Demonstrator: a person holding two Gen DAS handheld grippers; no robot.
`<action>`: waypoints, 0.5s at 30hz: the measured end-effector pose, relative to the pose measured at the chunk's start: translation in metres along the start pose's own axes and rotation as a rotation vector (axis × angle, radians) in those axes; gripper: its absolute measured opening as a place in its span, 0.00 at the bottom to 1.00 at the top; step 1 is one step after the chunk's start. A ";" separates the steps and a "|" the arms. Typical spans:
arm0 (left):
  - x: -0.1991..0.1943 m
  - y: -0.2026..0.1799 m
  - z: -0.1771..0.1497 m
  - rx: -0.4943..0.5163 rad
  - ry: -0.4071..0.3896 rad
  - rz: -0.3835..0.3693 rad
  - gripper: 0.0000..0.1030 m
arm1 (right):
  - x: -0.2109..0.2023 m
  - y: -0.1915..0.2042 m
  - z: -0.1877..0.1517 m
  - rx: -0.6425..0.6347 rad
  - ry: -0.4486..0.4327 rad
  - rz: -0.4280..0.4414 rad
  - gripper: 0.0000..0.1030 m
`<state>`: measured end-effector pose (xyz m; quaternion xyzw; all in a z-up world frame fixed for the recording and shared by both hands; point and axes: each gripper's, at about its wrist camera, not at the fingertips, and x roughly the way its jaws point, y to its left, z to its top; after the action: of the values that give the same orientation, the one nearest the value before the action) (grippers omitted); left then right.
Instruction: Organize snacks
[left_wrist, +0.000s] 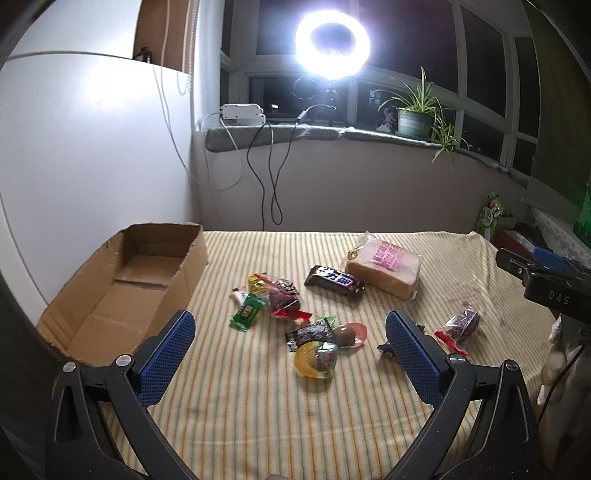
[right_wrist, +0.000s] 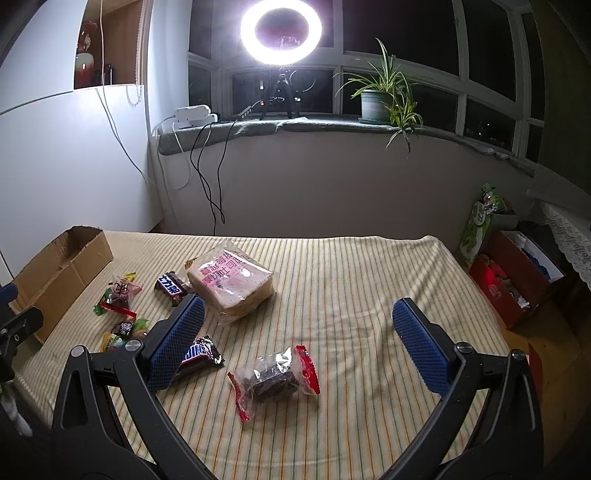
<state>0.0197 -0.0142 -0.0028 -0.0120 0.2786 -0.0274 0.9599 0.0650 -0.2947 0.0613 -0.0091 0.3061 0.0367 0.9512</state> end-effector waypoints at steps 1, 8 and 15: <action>0.001 -0.002 0.000 0.001 0.001 -0.003 0.99 | 0.002 0.000 0.001 -0.001 0.004 0.004 1.00; 0.024 -0.015 0.008 0.002 0.033 -0.061 0.99 | 0.024 -0.004 0.006 -0.030 0.036 0.076 1.00; 0.056 -0.036 0.018 -0.014 0.087 -0.173 0.94 | 0.066 -0.006 0.024 -0.106 0.130 0.247 1.00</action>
<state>0.0754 -0.0531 -0.0162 -0.0415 0.3181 -0.1087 0.9409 0.1331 -0.2955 0.0418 -0.0241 0.3635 0.1687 0.9159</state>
